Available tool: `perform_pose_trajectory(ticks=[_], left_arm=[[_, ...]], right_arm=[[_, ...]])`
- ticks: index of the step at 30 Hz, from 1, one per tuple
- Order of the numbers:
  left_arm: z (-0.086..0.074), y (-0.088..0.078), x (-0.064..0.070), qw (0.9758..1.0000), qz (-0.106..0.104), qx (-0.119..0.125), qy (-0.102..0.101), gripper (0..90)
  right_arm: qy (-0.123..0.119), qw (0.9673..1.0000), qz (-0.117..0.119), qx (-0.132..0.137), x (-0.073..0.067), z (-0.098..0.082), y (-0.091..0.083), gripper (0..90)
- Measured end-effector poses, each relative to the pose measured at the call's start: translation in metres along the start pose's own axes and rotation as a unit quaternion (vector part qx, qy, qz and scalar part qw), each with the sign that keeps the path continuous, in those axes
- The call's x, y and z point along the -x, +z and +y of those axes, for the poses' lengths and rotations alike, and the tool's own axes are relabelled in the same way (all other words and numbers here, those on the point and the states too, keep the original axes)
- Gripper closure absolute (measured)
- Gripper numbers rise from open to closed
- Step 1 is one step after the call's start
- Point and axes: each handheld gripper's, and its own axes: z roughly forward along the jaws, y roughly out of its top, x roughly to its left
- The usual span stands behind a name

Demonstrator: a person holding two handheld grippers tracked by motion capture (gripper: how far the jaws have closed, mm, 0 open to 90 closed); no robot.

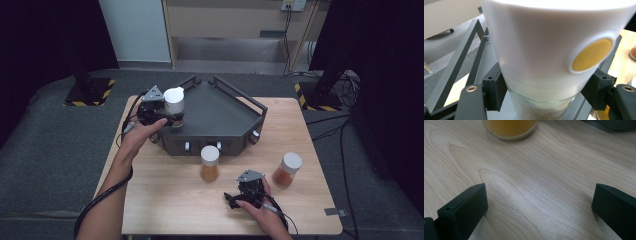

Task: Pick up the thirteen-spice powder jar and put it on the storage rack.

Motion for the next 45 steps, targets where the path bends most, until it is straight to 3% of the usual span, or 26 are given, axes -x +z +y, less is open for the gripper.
perform_pose_trajectory(ticks=[17, 26, 31, 45], left_arm=[[-0.016, 0.008, -0.001, 1.0, -0.005, -0.003, -0.008, 29.1], [-0.026, 0.006, -0.005, 0.9996, -0.009, 0.013, -0.022, 29.0], [-0.031, 0.006, -0.001, 0.9996, -0.003, 0.023, -0.013, 28.7], [-0.028, 0.007, -0.002, 0.9998, -0.002, 0.016, -0.012, 28.0]], right_arm=[[0.0, 1.0, 0.0, 0.0, 0.0, 0.0, 0.0, 0.5], [0.001, 1.0, 0.0, 0.0, 0.0, 0.0, 0.0, 0.5], [0.001, 1.0, -0.001, 0.0, 0.0, -0.001, 0.0, 0.5], [0.002, 1.0, -0.001, 0.0, 0.0, -0.001, 0.0, 0.5]])
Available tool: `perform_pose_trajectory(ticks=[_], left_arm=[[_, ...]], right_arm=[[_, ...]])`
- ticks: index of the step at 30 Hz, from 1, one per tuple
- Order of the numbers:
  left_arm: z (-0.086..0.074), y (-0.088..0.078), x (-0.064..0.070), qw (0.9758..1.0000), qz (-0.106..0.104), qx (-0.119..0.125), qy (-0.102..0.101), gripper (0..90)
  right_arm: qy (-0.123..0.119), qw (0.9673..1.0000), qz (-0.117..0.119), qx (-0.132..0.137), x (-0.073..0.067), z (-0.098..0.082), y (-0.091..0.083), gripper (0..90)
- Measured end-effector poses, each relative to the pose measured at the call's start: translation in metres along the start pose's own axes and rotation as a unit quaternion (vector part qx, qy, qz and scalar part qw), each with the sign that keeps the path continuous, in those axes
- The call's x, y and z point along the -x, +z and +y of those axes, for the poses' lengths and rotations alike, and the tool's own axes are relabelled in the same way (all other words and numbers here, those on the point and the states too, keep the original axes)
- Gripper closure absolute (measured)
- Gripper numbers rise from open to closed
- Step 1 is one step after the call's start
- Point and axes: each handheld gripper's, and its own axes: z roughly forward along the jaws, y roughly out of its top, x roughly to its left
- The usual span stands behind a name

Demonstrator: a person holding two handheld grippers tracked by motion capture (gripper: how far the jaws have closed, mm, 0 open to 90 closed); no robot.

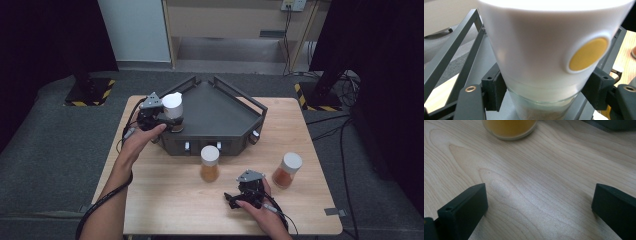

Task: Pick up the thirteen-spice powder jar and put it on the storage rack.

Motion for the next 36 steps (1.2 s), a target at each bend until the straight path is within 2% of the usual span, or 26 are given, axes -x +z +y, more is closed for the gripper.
perform_pose_trajectory(ticks=[3, 6, 12, 15, 21, 24, 28, 36], left_arm=[[0.002, 0.0, 0.002, 1.0, 0.004, -0.005, 0.005, 24.5], [0.003, -0.001, 0.005, 0.9999, 0.008, -0.007, 0.004, 14.7], [0.004, -0.011, 0.014, 0.9994, 0.031, -0.012, 0.01, 5.4], [0.003, -0.016, 0.019, 0.9991, 0.039, -0.014, 0.013, 4.2], [-0.001, -0.028, 0.029, 0.9982, 0.058, -0.002, 0.012, 3.3], [-0.003, -0.034, 0.034, 0.9977, 0.067, -0.005, 0.012, 3.1], [-0.007, -0.043, 0.04, 0.9974, 0.071, -0.006, 0.014, 2.9], [-0.014, -0.058, 0.05, 0.9968, 0.08, -0.007, 0.002, 2.7]], right_arm=[[0.0, 1.0, 0.0, 0.0, 0.0, 0.0, 0.0, 0.5], [0.0, 1.0, 0.0, 0.0, 0.0, 0.0, 0.0, 0.5], [0.0, 1.0, 0.0, 0.0, 0.0, 0.0, 0.0, 0.5], [0.0, 1.0, 0.0, 0.0, 0.0, 0.0, 0.0, 0.5], [0.0, 1.0, 0.0, 0.0, 0.0, 0.0, 0.0, 0.5], [0.0, 1.0, 0.0, 0.0, 0.0, 0.0, 0.0, 0.5], [0.0, 1.0, 0.0, 0.0, 0.0, 0.0, 0.0, 0.5], [0.0, 1.0, 0.0, 0.0, 0.0, 0.0, 0.0, 0.5]])
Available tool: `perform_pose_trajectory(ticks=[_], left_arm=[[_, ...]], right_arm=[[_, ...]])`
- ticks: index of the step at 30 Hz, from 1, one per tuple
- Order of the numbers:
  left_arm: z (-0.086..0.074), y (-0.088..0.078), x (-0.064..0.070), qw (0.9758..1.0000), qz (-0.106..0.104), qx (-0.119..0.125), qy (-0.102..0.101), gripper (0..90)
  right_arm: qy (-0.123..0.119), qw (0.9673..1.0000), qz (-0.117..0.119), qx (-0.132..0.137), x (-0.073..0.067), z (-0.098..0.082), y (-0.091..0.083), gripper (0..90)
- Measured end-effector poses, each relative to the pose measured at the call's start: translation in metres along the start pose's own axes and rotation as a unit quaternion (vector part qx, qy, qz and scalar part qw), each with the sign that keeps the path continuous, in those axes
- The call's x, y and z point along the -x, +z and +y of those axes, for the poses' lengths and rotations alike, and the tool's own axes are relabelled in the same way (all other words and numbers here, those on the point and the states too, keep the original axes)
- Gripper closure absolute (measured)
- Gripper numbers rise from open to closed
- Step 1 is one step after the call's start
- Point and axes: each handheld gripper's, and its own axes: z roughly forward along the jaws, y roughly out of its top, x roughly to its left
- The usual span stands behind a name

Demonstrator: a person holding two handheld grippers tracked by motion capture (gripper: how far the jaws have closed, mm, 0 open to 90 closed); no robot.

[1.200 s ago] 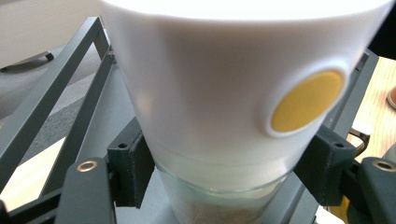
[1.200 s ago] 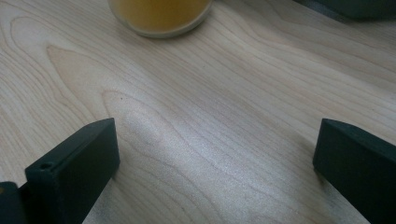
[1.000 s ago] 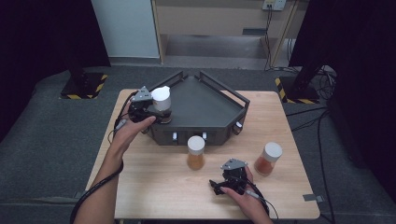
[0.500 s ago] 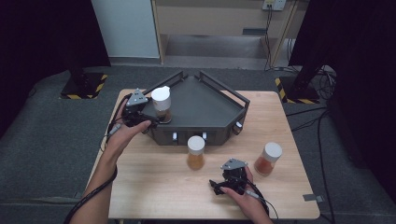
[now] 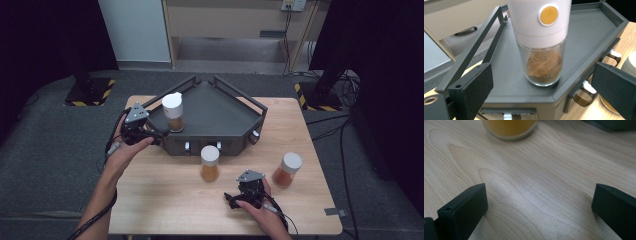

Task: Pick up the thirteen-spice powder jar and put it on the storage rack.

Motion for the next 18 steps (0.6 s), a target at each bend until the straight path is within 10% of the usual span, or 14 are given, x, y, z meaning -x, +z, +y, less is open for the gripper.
perform_pose_trajectory(ticks=[18], left_arm=[[-0.022, -0.008, 0.028, 0.9999, 0.002, -0.011, -0.009, 1.4]], right_arm=[[0.0, 1.0, 0.0, 0.0, 0.0, 0.0, 0.0, 0.5]])
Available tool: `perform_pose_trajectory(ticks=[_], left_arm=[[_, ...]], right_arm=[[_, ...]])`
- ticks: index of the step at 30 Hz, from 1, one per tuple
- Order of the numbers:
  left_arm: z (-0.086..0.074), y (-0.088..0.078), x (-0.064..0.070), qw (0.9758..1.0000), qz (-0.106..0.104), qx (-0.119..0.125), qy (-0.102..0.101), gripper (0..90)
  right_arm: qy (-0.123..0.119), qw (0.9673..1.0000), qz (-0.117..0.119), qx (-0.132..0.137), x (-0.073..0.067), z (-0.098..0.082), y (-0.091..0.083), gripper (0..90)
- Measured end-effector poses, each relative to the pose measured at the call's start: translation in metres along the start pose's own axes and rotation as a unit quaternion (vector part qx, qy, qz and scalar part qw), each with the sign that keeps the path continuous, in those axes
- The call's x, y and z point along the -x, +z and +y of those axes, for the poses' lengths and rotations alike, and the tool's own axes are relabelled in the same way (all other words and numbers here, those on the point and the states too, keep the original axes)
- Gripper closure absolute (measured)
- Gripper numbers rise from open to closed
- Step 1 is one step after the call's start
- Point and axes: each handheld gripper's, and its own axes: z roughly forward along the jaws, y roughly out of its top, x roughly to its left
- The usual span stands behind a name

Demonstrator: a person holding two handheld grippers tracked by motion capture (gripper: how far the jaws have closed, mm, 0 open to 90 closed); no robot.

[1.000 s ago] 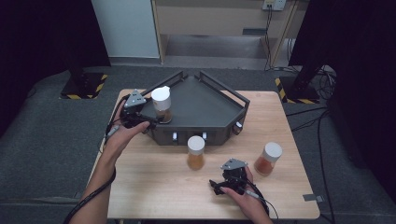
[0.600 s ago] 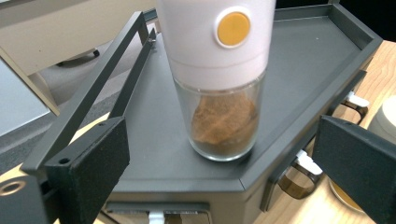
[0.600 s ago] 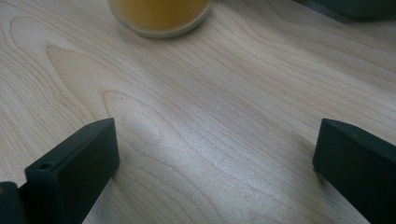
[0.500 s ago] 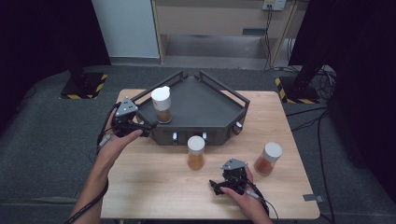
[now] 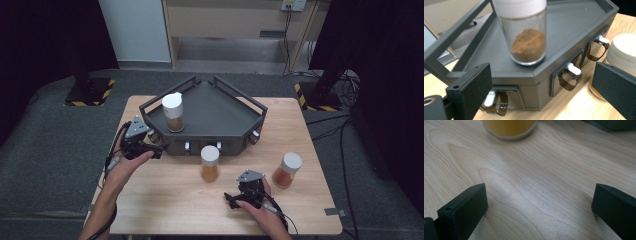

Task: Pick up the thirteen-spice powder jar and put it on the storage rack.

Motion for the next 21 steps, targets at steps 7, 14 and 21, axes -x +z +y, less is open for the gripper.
perform_pose_trajectory(ticks=[7, 14, 21], left_arm=[[-0.008, 0.002, 0.003, 0.9999, -0.004, 0.0, -0.011, 1.5], [-0.018, 0.004, 0.009, 0.9999, -0.008, 0.0, -0.014, 1.5], [-0.031, 0.005, 0.015, 0.9996, -0.013, -0.004, -0.023, 1.5]], right_arm=[[0.0, 1.0, 0.0, 0.0, 0.0, 0.0, 0.0, 0.5], [0.0, 1.0, 0.0, 0.0, 0.0, 0.0, 0.0, 0.5], [0.0, 1.0, 0.0, 0.0, 0.0, 0.0, 0.0, 0.5]])
